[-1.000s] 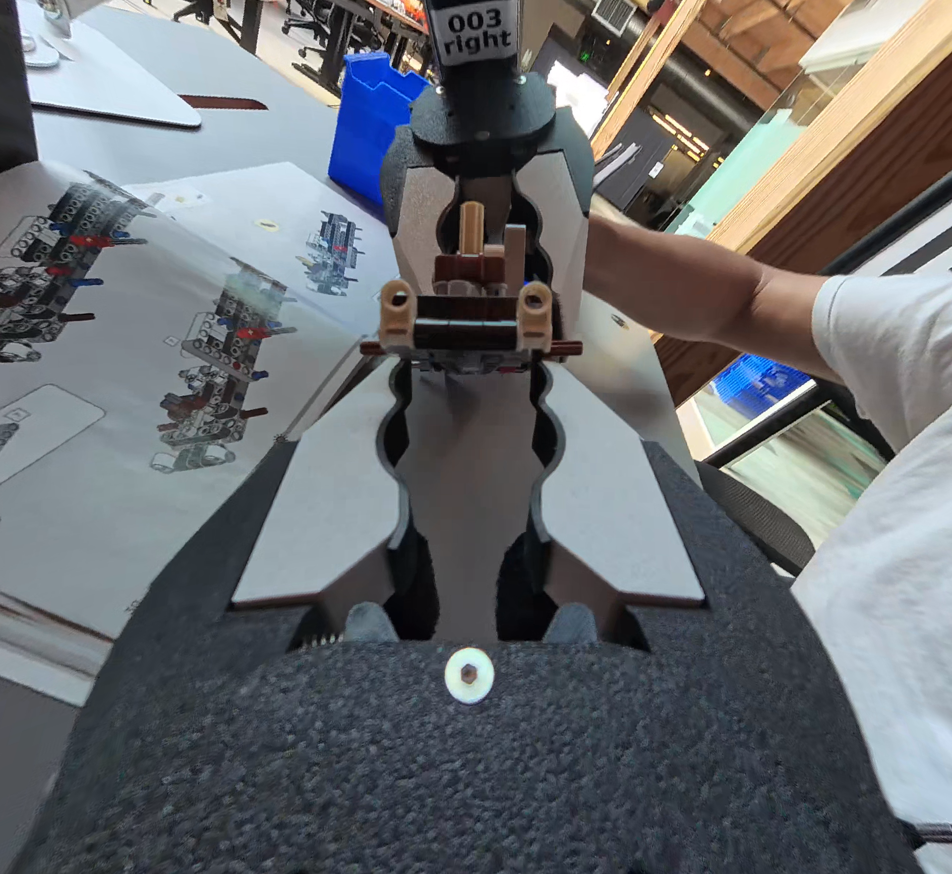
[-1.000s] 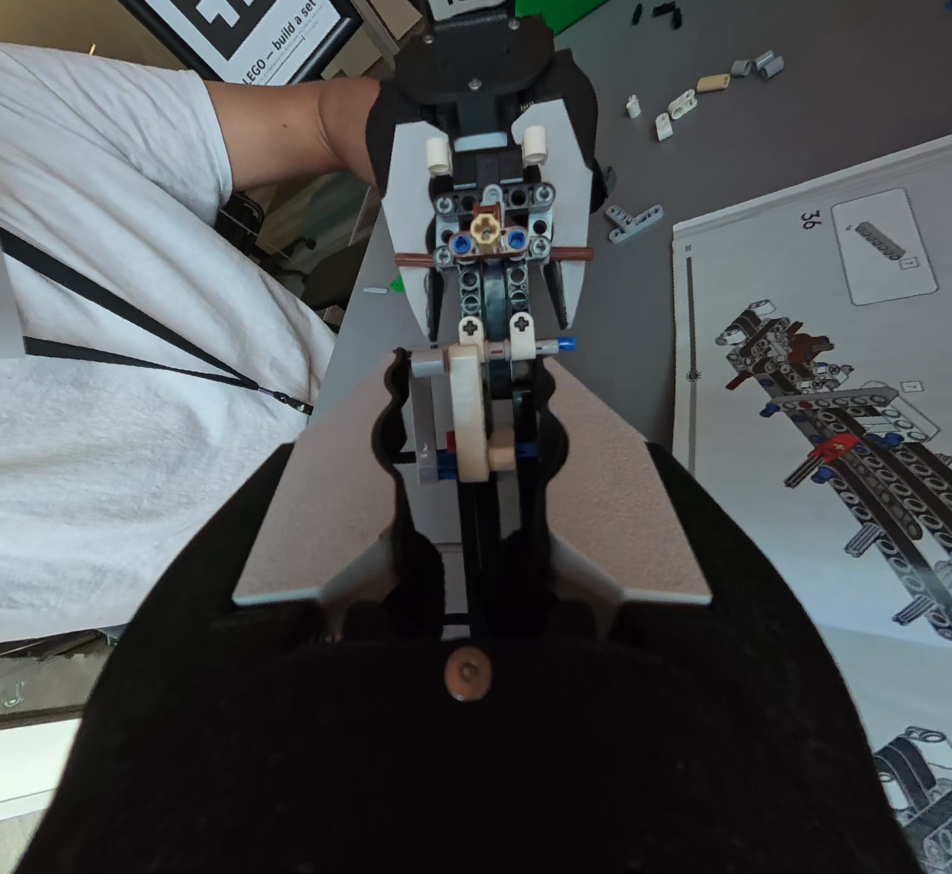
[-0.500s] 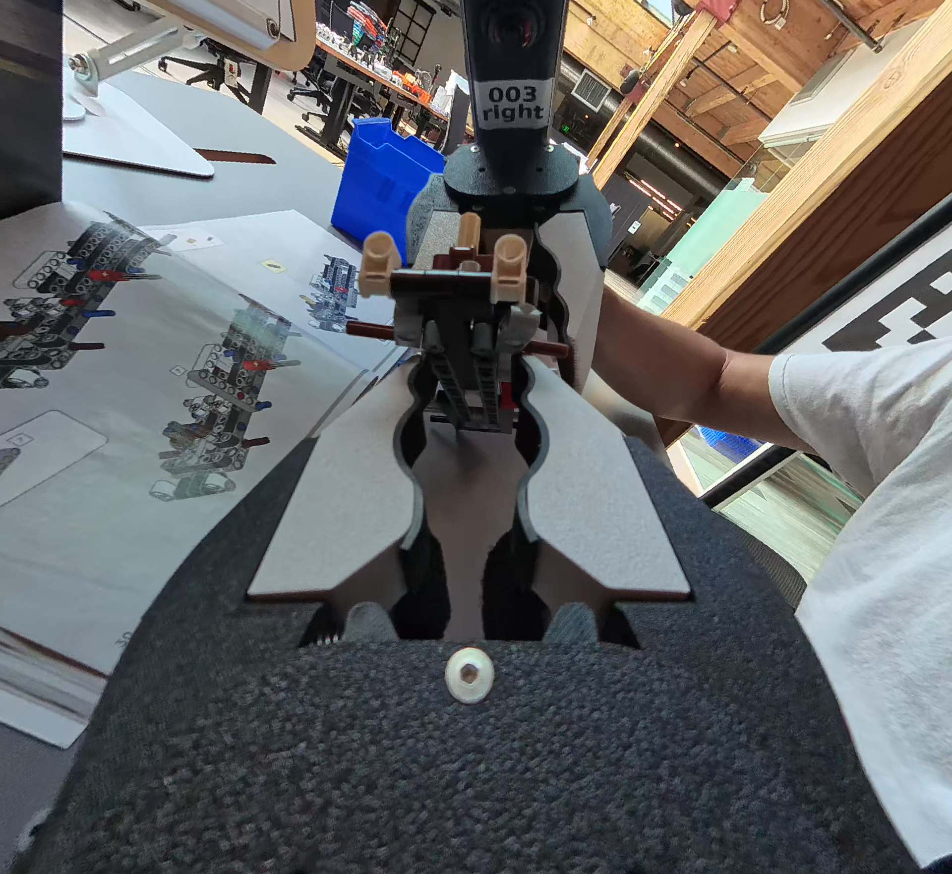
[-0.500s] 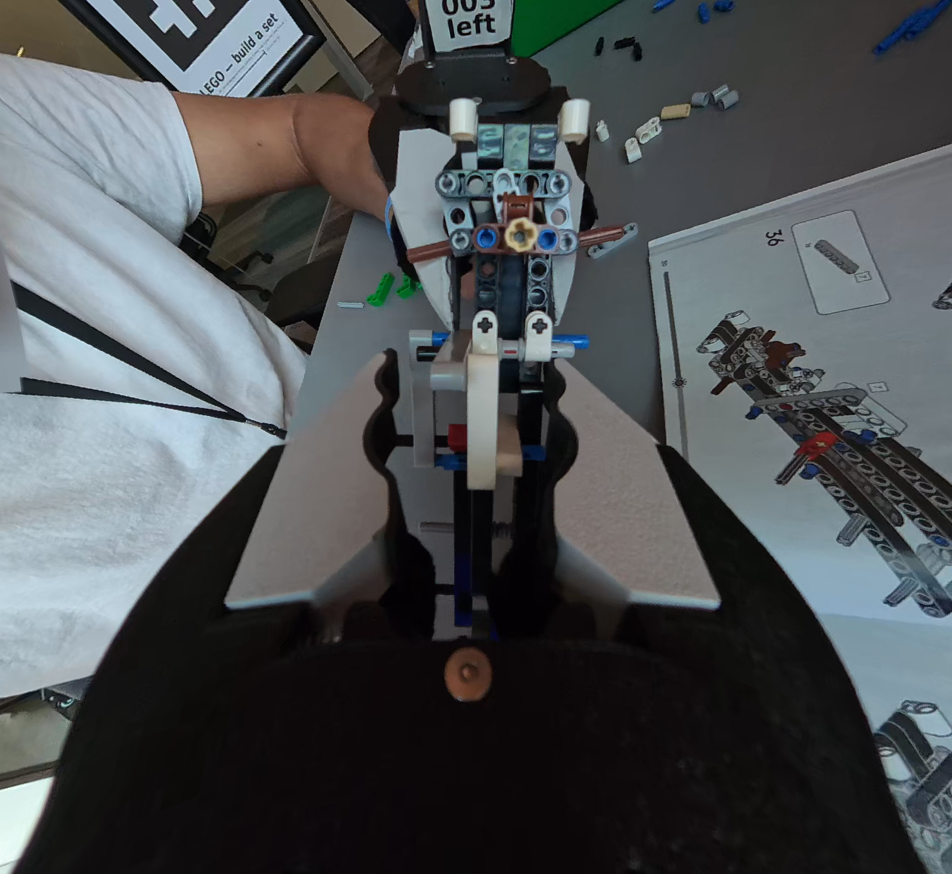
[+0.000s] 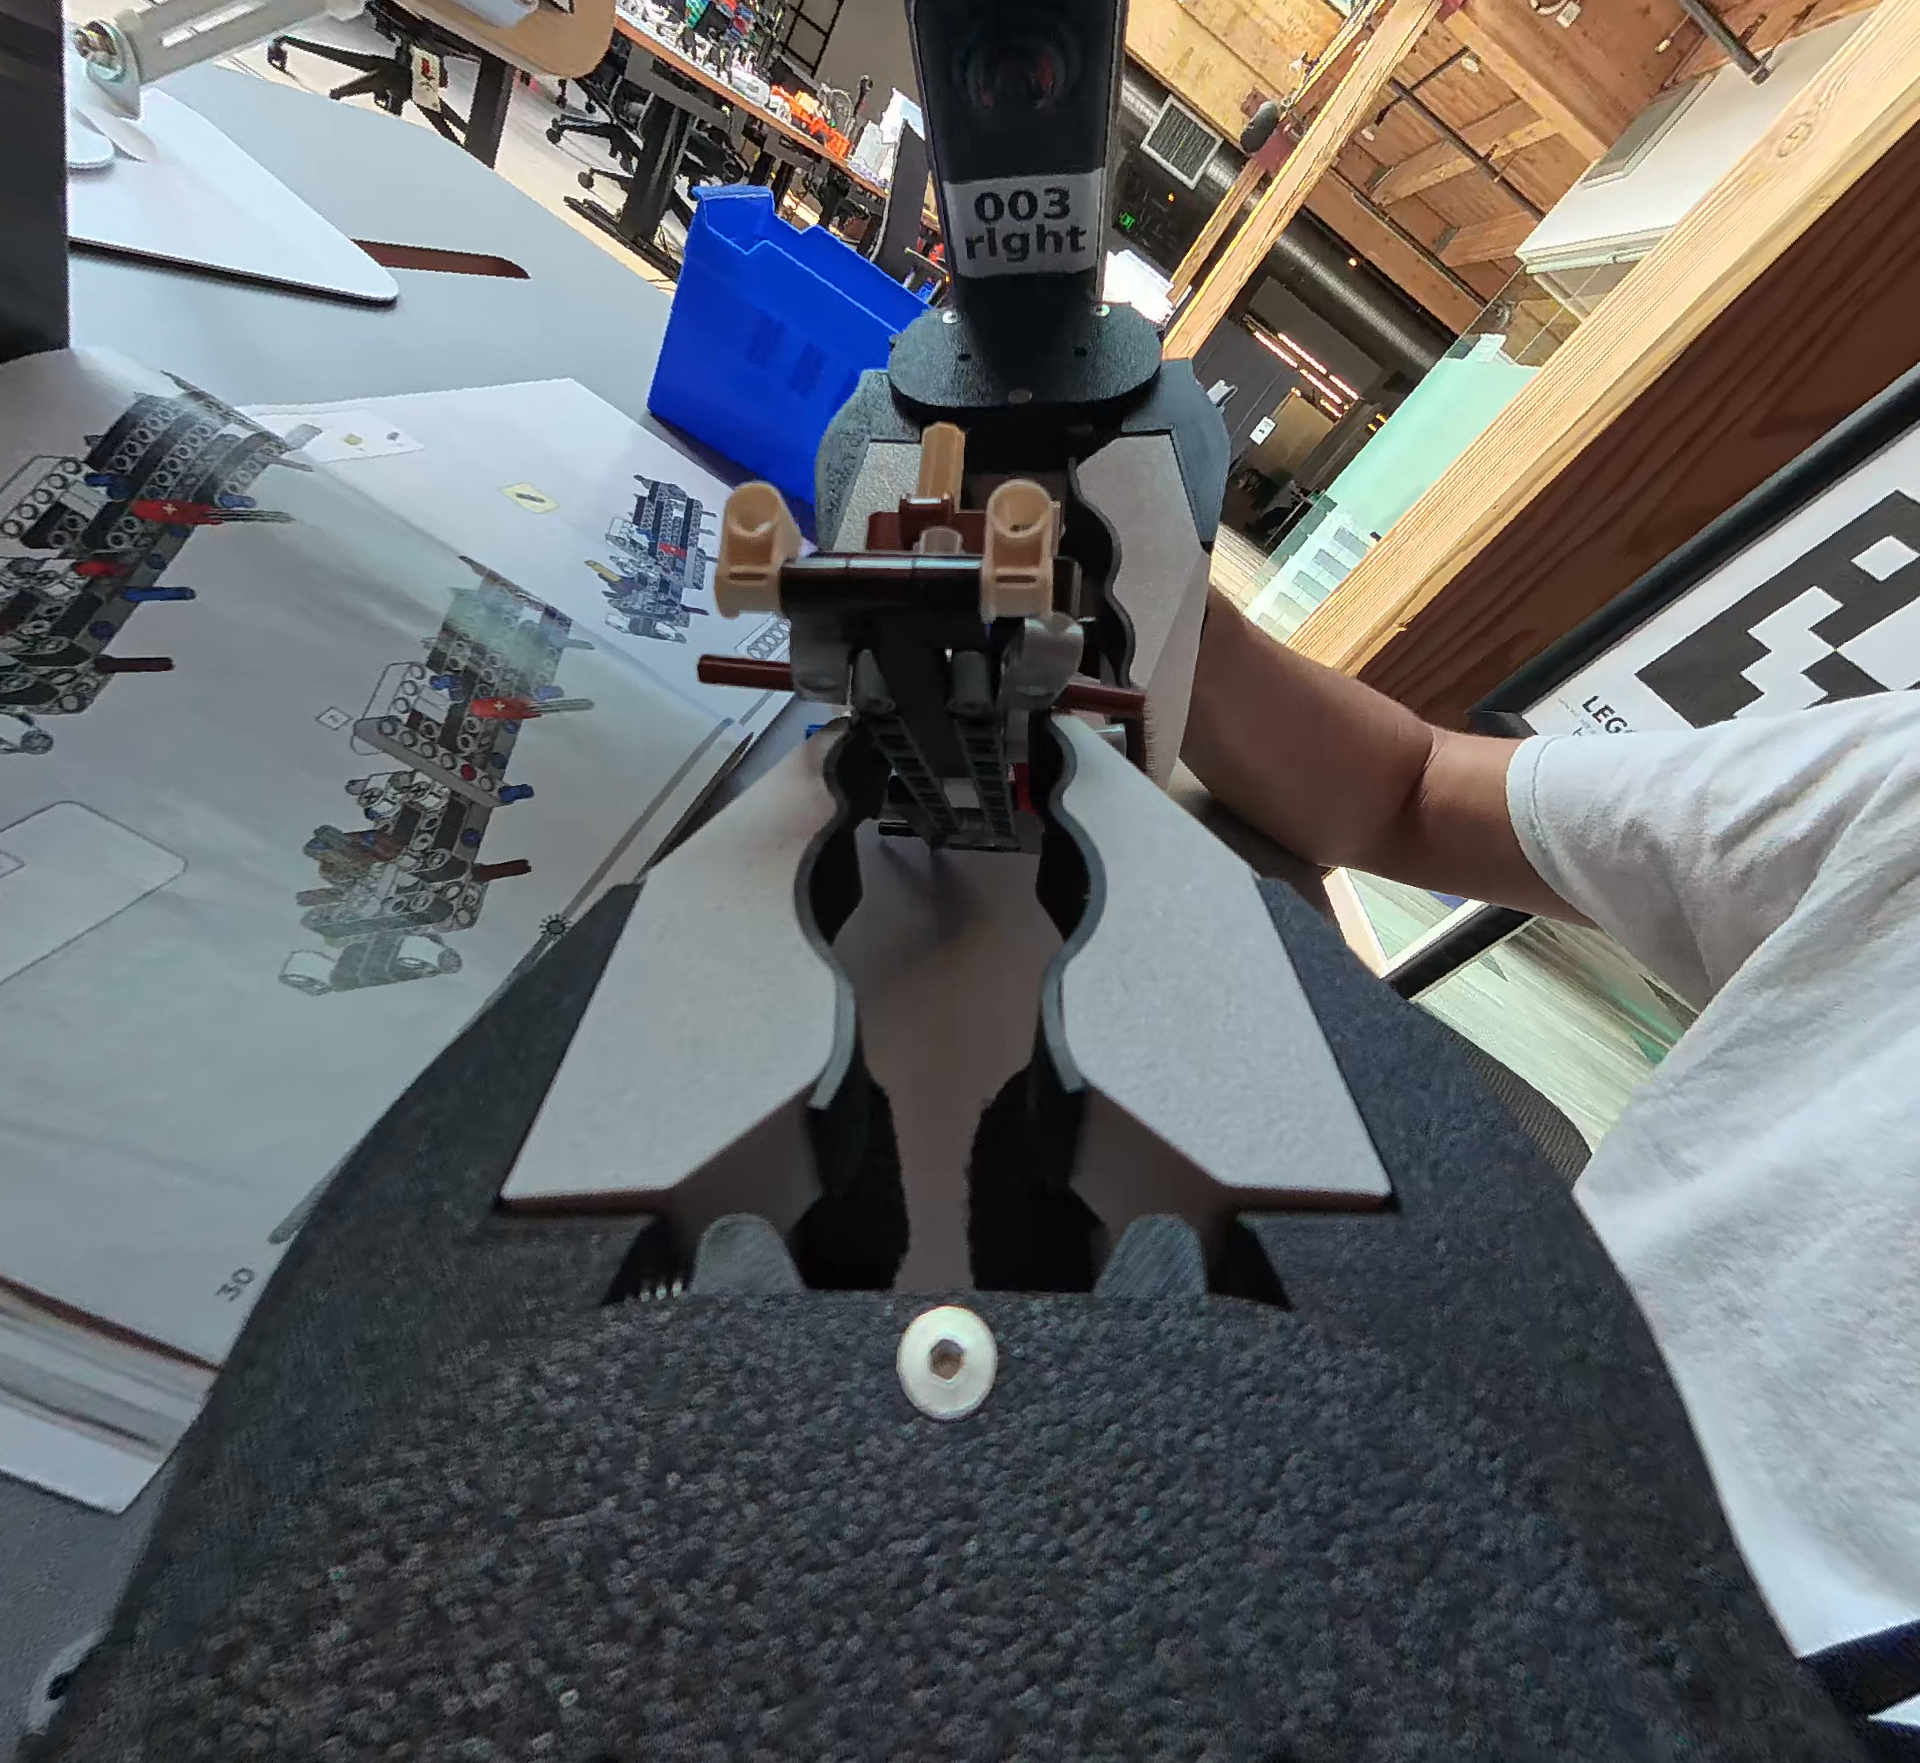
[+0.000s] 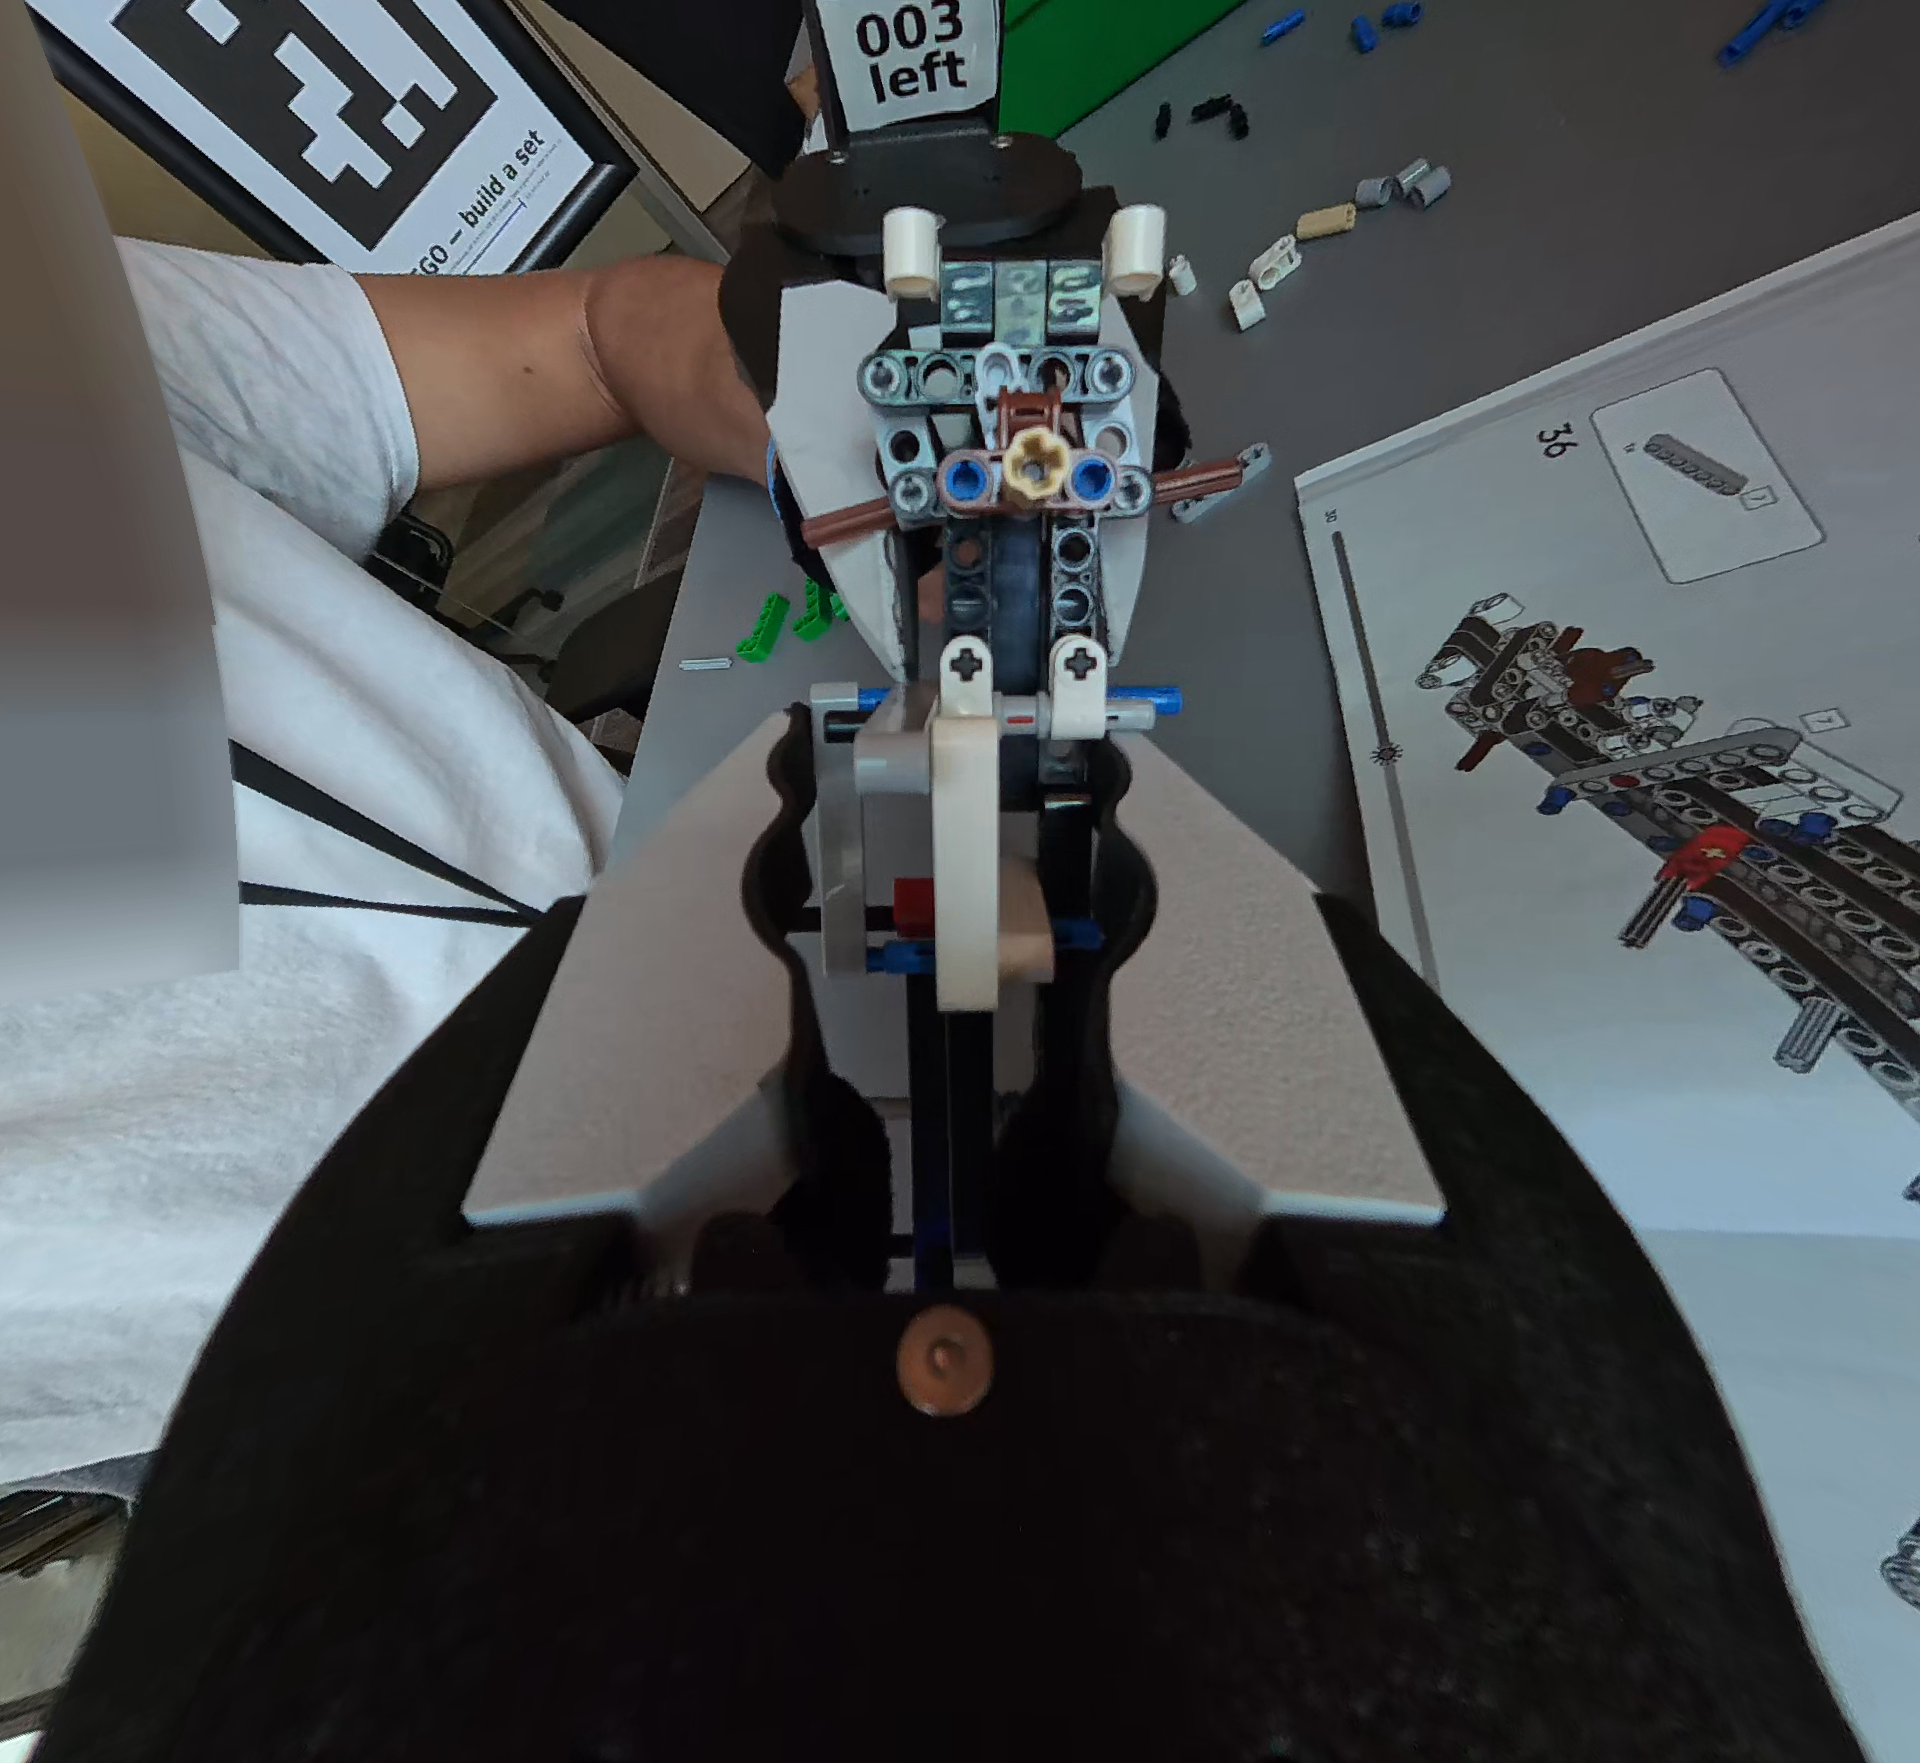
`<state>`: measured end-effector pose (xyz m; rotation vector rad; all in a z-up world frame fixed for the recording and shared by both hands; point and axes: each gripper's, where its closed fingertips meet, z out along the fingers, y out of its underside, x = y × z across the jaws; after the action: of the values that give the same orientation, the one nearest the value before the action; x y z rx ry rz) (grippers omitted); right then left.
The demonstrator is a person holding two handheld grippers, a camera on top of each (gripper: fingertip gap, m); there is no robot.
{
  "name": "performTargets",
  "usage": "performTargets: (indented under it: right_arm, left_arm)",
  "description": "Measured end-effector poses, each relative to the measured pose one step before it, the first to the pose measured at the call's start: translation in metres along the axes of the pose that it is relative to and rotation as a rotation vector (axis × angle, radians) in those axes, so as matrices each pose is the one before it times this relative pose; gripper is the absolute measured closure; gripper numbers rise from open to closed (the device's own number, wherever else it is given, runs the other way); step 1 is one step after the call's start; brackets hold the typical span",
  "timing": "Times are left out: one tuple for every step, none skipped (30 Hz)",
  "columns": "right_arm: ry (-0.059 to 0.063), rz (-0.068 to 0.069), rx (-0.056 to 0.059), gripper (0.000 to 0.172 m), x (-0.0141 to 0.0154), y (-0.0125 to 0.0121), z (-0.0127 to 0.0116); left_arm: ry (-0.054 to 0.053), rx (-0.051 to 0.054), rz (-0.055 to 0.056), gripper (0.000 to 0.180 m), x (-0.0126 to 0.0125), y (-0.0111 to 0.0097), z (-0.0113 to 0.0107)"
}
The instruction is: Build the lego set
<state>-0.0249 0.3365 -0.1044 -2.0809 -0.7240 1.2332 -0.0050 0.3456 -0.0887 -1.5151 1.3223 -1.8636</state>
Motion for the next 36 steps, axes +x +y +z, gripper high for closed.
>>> performTargets:
  right_arm:
    - [-0.0028, 0.0032, 0.0034, 0.121, -0.00024, 0.00052, -0.00065]
    - [-0.0004, -0.0018, 0.0018, 0.121, -0.00001, 0.00072, -0.00031]
    - [-0.0025, 0.0000, -0.0038, 0.121, -0.00029, 0.00070, -0.00043]
    - [0.0022, -0.0087, -0.0045, 0.121, 0.00002, 0.00045, -0.00021]
    - [0.0016, -0.0087, -0.0018, 0.122, -0.00004, 0.00021, -0.00009]
    - [-0.0013, -0.0025, -0.0034, 0.121, -0.00014, 0.00037, -0.00010]
    - [0.0030, -0.0047, -0.0043, 0.122, 0.00028, 0.00020, 0.00008]
    - [0.0075, -0.0066, -0.0028, 0.122, 0.00036, 0.00012, 0.00011]
    - [0.0050, -0.0063, 0.0002, 0.122, 0.00033, -0.00015, 0.00006]
    - [0.0065, -0.0039, 0.0017, 0.122, 0.00083, -0.00010, 0.00032]
    - [0.0145, -0.0030, 0.0018, 0.126, 0.00244, -0.00031, 0.00020]
    - [-0.0044, -0.0040, 0.0033, 0.126, 0.00014, -0.00005, -0.00014]
    - [-0.0010, -0.0004, 0.0005, 0.126, 0.00040, 0.00008, 0.00009]
    - [-0.0003, -0.0085, 0.0013, 0.126, -0.00041, 0.00005, -0.00011]
    - [-0.0032, 0.0034, 0.0001, 0.126, -0.00048, -0.00002, -0.00024]
    - [-0.0060, 0.0080, 0.0031, 0.126, -0.00036, -0.00001, -0.00021]
    - [-0.0010, 0.0073, 0.0042, 0.126, 0.00029, 0.00022, -0.00046]
    - [-0.0057, 0.0105, 0.0045, 0.125, -0.00021, 0.00028, -0.00046]
    - [-0.0064, 0.0001, 0.0029, 0.125, -0.00057, 0.00045, -0.00062]
    - [-0.0025, -0.0131, 0.0024, 0.124, -0.00044, 0.00090, -0.00055]
    - [-0.0002, -0.0132, 0.0040, 0.124, -0.00019, 0.00061, -0.00080]
    - [0.0027, -0.0067, -0.0056, 0.123, 0.00031, 0.00155, -0.00174]
    - [0.0001, -0.0015, -0.0116, 0.119, -0.00028, 0.00152, -0.00325]
    - [-0.0008, -0.0007, 0.0043, 0.114, -0.00075, -0.00058, -0.00449]
    - [0.0015, -0.0006, 0.0054, 0.111, -0.00034, -0.00044, -0.00519]
    - [-0.0002, 0.0032, -0.0164, 0.110, -0.00099, 0.00272, -0.00500]
    - [0.0176, -0.0039, -0.0260, 0.110, 0.00146, 0.00426, -0.00481]
    - [0.0298, -0.0172, -0.0186, 0.110, 0.00276, 0.00394, -0.00406]
    - [0.0162, -0.0180, -0.0211, 0.109, 0.00090, 0.00451, -0.00250]
    - [0.0014, -0.0065, -0.0260, 0.108, -0.00080, 0.00460, -0.00096]
    - [-0.0032, -0.0026, -0.0239, 0.107, -0.00143, 0.00389, 0.00033]
    - [0.0006, -0.0066, -0.0113, 0.104, -0.00108, 0.00145, 0.00161]
    - [-0.0024, -0.0099, -0.0073, 0.102, -0.00173, 0.00039, 0.00278]
    - [0.0103, -0.0058, -0.0114, 0.102, 0.00068, 0.00068, 0.00336]
    - [0.0118, -0.0017, -0.0191, 0.102, 0.00137, 0.00240, 0.00376]
    - [0.0053, -0.0011, -0.0186, 0.101, 0.00069, 0.00252, 0.00337]
  left_arm:
    - [-0.0010, -0.0040, 0.0018, 0.152, 0.00002, 0.00058, 0.00060]
    - [-0.0005, -0.0036, 0.0019, 0.152, 0.00014, 0.00057, 0.00045]
    - [-0.0003, -0.0023, 0.0027, 0.152, 0.00024, 0.00036, 0.00035]
    - [-0.0010, -0.0003, 0.0031, 0.152, 0.00019, 0.00002, 0.00018]
    - [-0.0011, -0.0002, 0.0028, 0.152, 0.00022, 0.00014, 0.00001]
    - [-0.0017, -0.0005, 0.0025, 0.152, 0.00004, 0.00012, 0.00003]
    - [-0.0029, 0.0002, 0.0013, 0.152, -0.00017, 0.00004, 0.00005]
    - [-0.0021, 0.0009, 0.0002, 0.152, -0.00028, -0.00010, -0.00003]
    - [-0.0026, 0.0013, -0.0009, 0.152, -0.00048, -0.00016, -0.00008]
    - [-0.0039, -0.0004, -0.0005, 0.152, -0.00048, 0.00019, 0.00002]
    - [-0.0049, 0.0014, 0.0020, 0.153, -0.00042, -0.00018, 0.00002]
    - [-0.0039, 0.0018, -0.0005, 0.153, -0.00060, -0.00019, 0.00000]
    - [0.0008, -0.0002, -0.0014, 0.153, -0.00007, -0.00003, 0.00009]
    - [0.0021, 0.0001, 0.0027, 0.153, 0.00047, -0.00002, 0.00002]
    - [0.0009, -0.0008, 0.0031, 0.153, 0.00040, 0.00016, 0.00014]
    - [0.0014, -0.0026, -0.0004, 0.153, 0.00017, 0.00032, 0.00022]
    - [0.0025, -0.0040, -0.0024, 0.153, -0.00004, 0.00042, 0.00024]
    - [0.0029, -0.0045, -0.0005, 0.153, 0.00014, 0.00051, 0.00042]
    - [0.0021, -0.0045, 0.0018, 0.152, 0.00041, 0.00061, 0.00043]
    - [0.0008, -0.0031, 0.0007, 0.153, 0.00015, 0.00033, 0.00023]
    - [0.0002, -0.0014, -0.0021, 0.153, -0.00016, 0.00022, 0.00001]
    - [0.0000, 0.0000, -0.0034, 0.153, -0.00038, -0.00002, -0.00023]
    - [-0.0002, 0.0015, -0.0034, 0.153, -0.00052, -0.00026, -0.00039]
    - [0.0000, 0.0016, -0.0022, 0.153, -0.00024, -0.00020, -0.00036]
    - [0.0002, 0.0005, -0.0010, 0.152, -0.00009, -0.00005, -0.00035]
    - [-0.0006, 0.0009, -0.0006, 0.153, -0.00022, -0.00011, -0.00010]
    - [0.0000, 0.0007, -0.0006, 0.152, -0.00005, -0.00003, -0.00008]
    - [0.0003, -0.0003, -0.0006, 0.152, -0.00008, 0.00005, 0.00004]
    - [-0.0010, 0.0000, -0.0004, 0.152, -0.00015, -0.00003, 0.00009]
    - [-0.0003, 0.0002, 0.0002, 0.152, -0.00006, -0.00002, 0.00001]
    - [-0.0004, 0.0001, 0.0004, 0.152, 0.00003, 0.00006, -0.00005]
    - [-0.0020, 0.0003, 0.0005, 0.152, -0.00024, 0.00000, 0.00006]
    - [-0.0007, 0.0002, 0.0006, 0.153, -0.00001, -0.00006, 0.00005]
    - [0.0002, -0.0002, -0.0003, 0.152, 0.00004, 0.00003, -0.00001]
    - [-0.0009, 0.0001, 0.0001, 0.152, -0.00013, -0.00001, 0.00000]
    - [-0.0003, -0.0006, 0.0014, 0.152, 0.00012, 0.00011, 0.00017]
